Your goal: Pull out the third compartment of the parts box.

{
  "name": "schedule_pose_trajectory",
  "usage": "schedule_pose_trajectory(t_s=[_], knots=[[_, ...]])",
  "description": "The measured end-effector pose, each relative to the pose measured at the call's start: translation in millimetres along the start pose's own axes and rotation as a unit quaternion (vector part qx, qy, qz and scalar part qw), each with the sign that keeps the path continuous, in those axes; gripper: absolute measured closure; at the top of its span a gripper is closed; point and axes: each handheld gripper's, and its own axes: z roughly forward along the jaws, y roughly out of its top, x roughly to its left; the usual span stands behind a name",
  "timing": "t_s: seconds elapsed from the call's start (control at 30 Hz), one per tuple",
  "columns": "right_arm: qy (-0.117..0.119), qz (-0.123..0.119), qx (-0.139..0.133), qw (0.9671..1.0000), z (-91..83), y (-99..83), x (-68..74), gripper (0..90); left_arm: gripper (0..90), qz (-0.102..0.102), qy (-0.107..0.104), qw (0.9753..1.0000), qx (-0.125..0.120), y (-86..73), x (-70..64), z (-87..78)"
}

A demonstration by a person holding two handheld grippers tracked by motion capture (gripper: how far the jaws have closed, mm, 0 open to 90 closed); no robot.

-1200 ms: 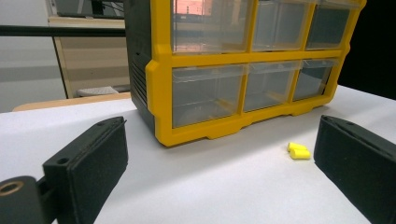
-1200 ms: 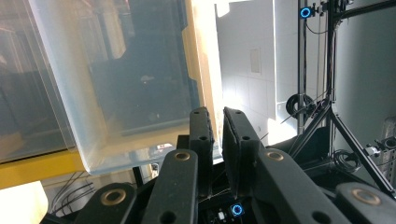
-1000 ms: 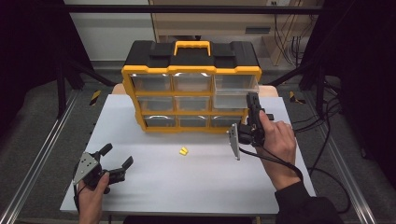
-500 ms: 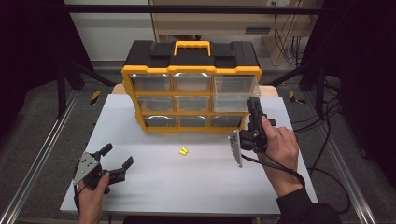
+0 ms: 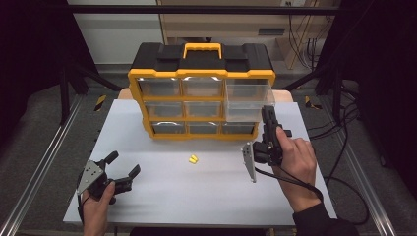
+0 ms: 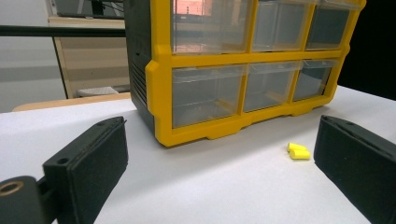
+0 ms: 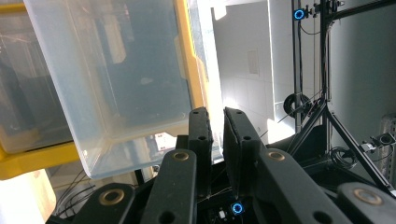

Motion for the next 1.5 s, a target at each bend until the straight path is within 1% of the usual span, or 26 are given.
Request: schedule_pose_trajectory(t_s=[0.07, 0.23, 0.4, 0.43, 0.63, 0.67, 0.7, 0.87, 1.03, 1.07, 1.1, 1.13, 1.17, 1.2, 1.23, 1.27, 1.3, 1.33, 1.37, 1.4, 1.43, 1.47, 1.5], knots=[[0.000, -0.001, 0.003, 1.0000, -1.4, 0.0, 0.6, 81.5, 2.9, 0.000, 0.000, 1.0000, 0.000, 0.0, -0.1, 0.0], [-0.001, 0.000, -0.001, 1.0000, -3.2, -0.3, 3.1, 81.2, 2.9, 0.002, 0.000, 1.0000, 0.002, -0.2, -0.6, 0.4], [-0.001, -0.001, 0.001, 1.0000, -3.9, -0.4, 3.1, 81.1, 2.8, 0.002, 0.001, 1.0000, 0.002, -0.3, -0.8, 0.6], [-0.001, 0.003, -0.001, 1.0000, -3.4, 0.0, 3.2, 81.0, 2.7, 0.001, 0.001, 1.0000, 0.002, -0.3, -0.7, 0.5], [0.000, 0.003, -0.002, 1.0000, -3.8, 1.9, 2.1, 80.7, 2.7, 0.001, 0.002, 1.0000, 0.002, -0.2, -0.7, 0.2], [0.001, 0.007, -0.001, 1.0000, -4.6, 2.4, 2.4, 80.6, 2.4, 0.001, 0.002, 1.0000, 0.002, -0.2, -0.8, 0.2], [0.001, 0.004, 0.001, 1.0000, -5.0, 2.3, 2.2, 80.6, 2.3, 0.001, 0.002, 1.0000, 0.002, -0.2, -0.8, 0.2], [0.001, 0.004, -0.001, 1.0000, -4.6, 1.9, 2.2, 80.3, 2.3, 0.000, 0.003, 1.0000, 0.000, -0.1, -0.4, 0.1], [0.001, 0.013, -0.002, 0.9999, -4.4, 1.9, 2.7, 79.3, 2.3, 0.001, 0.003, 1.0000, 0.001, -0.2, -0.5, 0.2], [0.001, 0.026, -0.001, 0.9997, -4.7, 1.9, 2.4, 72.5, 2.3, 0.000, 0.003, 1.0000, 0.001, -0.2, -0.4, 0.2], [0.001, 0.026, -0.001, 0.9997, -4.7, 1.9, 2.4, 72.5, 2.3, 0.000, 0.003, 1.0000, 0.001, -0.2, -0.4, 0.2], [-0.002, 0.031, 0.000, 0.9995, -4.6, 2.0, 2.6, 67.5, 2.3, 0.000, 0.003, 1.0000, 0.001, -0.2, -0.4, 0.1], [-0.005, 0.048, 0.004, 0.9988, -5.0, 1.8, 2.9, 56.4, 2.2, 0.000, 0.003, 1.0000, 0.001, -0.3, -0.2, 0.2], [-0.005, 0.059, 0.008, 0.9982, -5.6, 1.3, 3.2, 53.3, 2.2, 0.000, 0.003, 1.0000, 0.001, -0.3, -0.2, 0.3], [-0.005, 0.059, 0.008, 0.9982, -5.6, 1.3, 3.2, 53.3, 2.2, 0.000, 0.003, 1.0000, 0.001, -0.3, -0.2, 0.3], [-0.004, 0.082, 0.016, 0.9965, -7.0, -1.0, 3.9, 46.1, 2.2, 0.000, 0.003, 1.0000, 0.001, -0.4, -0.3, 0.4], [-0.001, 0.092, 0.019, 0.9956, -7.5, -2.0, 4.3, 44.3, 2.2, 0.001, 0.003, 1.0000, 0.001, -0.4, -0.3, 0.5], [-0.001, 0.092, 0.019, 0.9956, -7.5, -2.0, 4.3, 44.3, 2.2, 0.001, 0.003, 1.0000, 0.001, -0.4, -0.3, 0.5], [0.006, 0.119, 0.033, 0.9923, -8.9, -5.1, 6.7, 39.1, 2.1, 0.002, 0.002, 1.0000, 0.002, -0.5, -0.3, 0.7], [0.006, 0.119, 0.033, 0.9923, -8.9, -5.1, 6.7, 39.1, 2.1, 0.002, 0.002, 1.0000, 0.002, -0.5, -0.3, 0.7], [0.016, 0.150, 0.045, 0.9876, -9.8, -8.4, 9.5, 35.2, 2.1, 0.001, 0.003, 1.0000, 0.003, -0.6, -0.2, 0.7], [0.016, 0.150, 0.045, 0.9876, -9.8, -8.4, 9.5, 35.2, 2.0, 0.001, 0.003, 1.0000, 0.003, -0.6, -0.2, 0.7], [0.026, 0.184, 0.058, 0.9810, -10.6, -11.7, 13.4, 31.6, 2.0, 0.003, 0.003, 1.0000, 0.005, -0.6, 0.2, 0.6]])
